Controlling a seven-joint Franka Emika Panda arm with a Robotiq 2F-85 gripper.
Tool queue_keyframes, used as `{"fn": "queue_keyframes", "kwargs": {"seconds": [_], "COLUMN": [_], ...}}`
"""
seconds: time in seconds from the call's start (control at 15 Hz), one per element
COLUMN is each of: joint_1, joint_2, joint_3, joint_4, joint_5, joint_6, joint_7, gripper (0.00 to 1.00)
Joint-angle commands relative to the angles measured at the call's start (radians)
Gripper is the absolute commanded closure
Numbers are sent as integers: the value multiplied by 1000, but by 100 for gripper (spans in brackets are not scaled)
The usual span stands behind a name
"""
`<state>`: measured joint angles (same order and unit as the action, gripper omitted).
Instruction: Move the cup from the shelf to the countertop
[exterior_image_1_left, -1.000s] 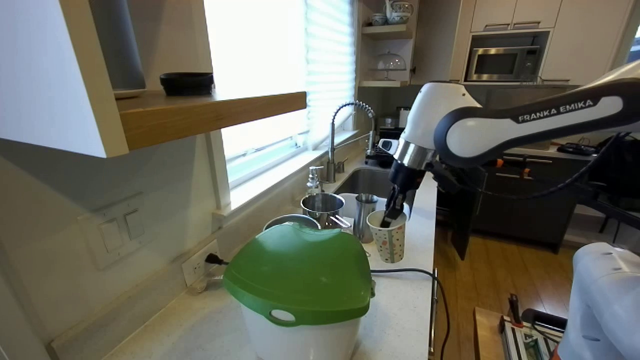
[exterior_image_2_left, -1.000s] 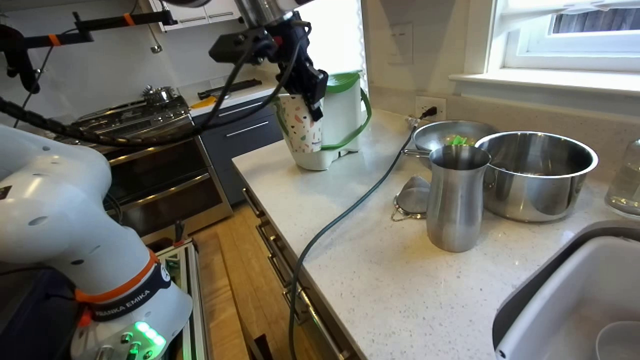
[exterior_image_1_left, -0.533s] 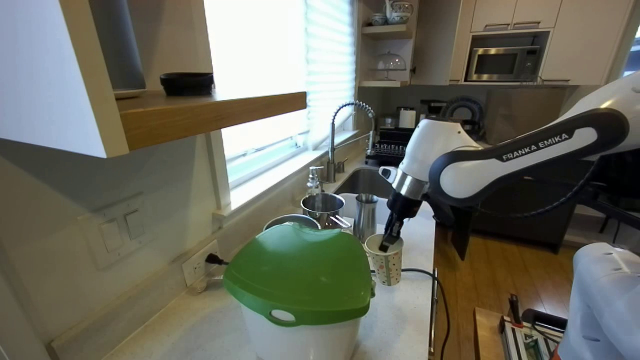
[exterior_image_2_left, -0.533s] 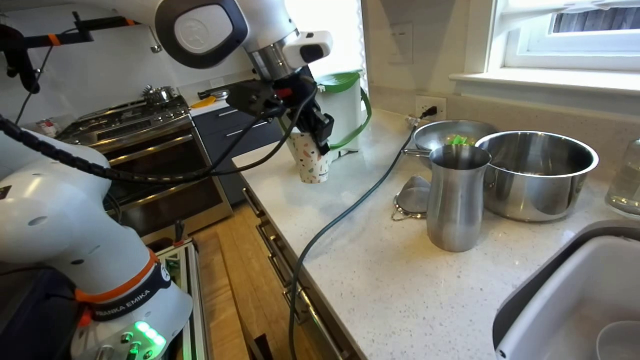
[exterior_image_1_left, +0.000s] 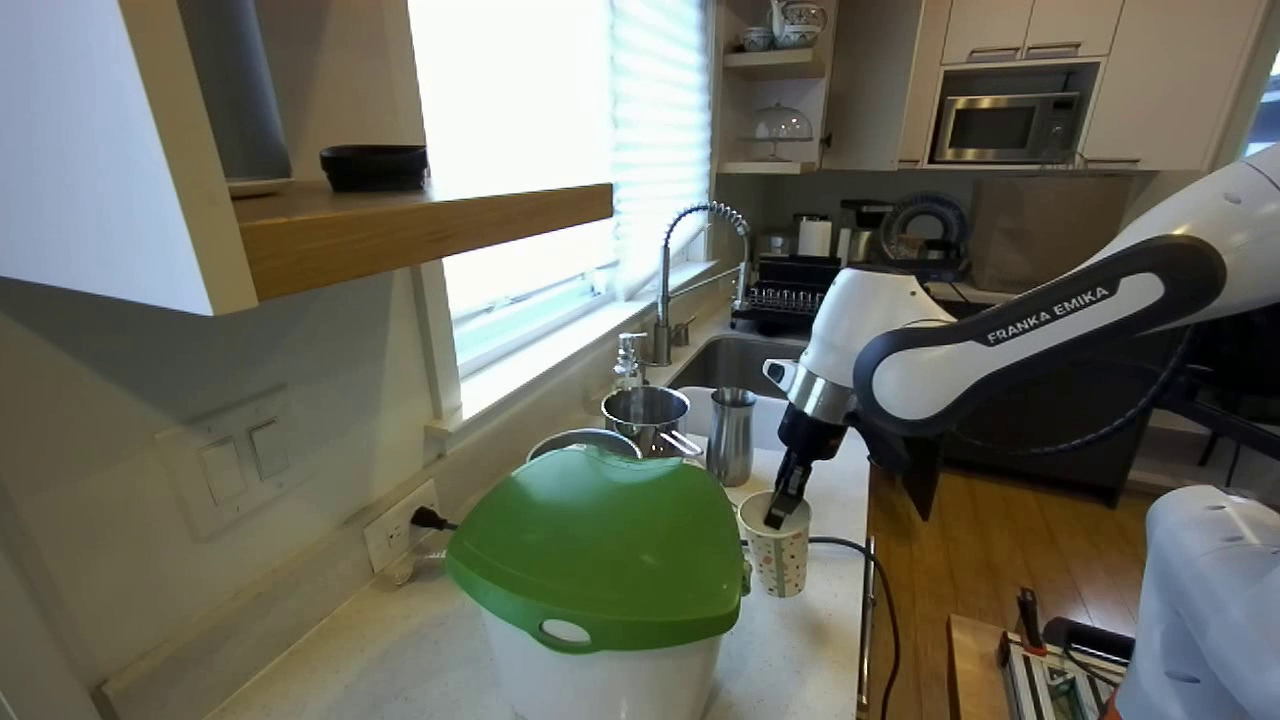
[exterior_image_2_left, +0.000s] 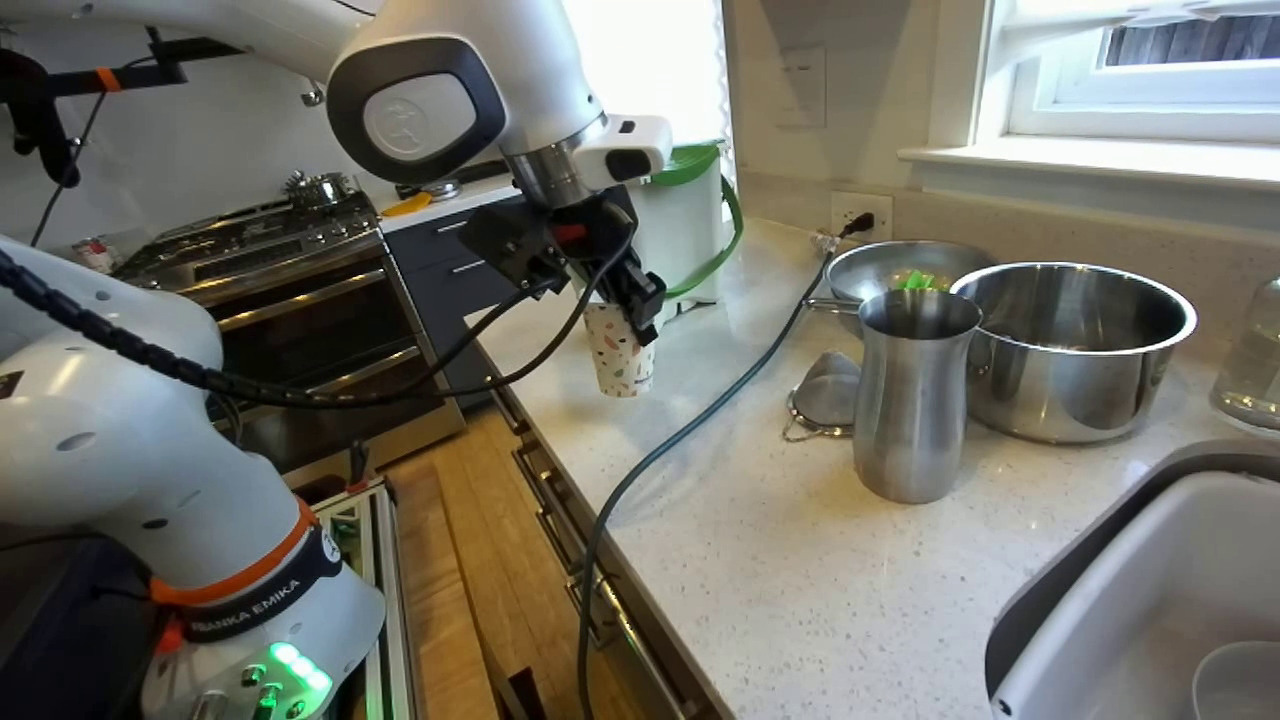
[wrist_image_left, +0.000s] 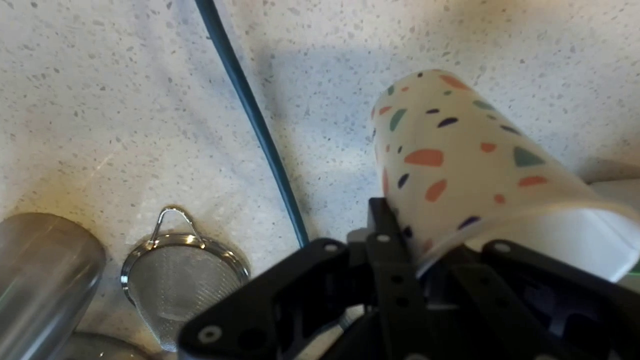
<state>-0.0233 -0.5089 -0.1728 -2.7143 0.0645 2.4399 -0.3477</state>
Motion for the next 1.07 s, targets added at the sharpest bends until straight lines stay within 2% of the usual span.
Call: {"fn": "queue_keyframes", "kwargs": {"seconds": [0.0,0.4,0.53,1.0], "joint_1": [19,10,9,3], "joint_2": [-8,-51,-70,-118], "joint_3": [-19,-5,0,31], "joint_4": [1,87,127,304], "joint_5": [38,36,29,-9], "joint_6": [29,-45,-94,-401], "joint_7": [1,28,34,40], "gripper": [59,13,1,0]}}
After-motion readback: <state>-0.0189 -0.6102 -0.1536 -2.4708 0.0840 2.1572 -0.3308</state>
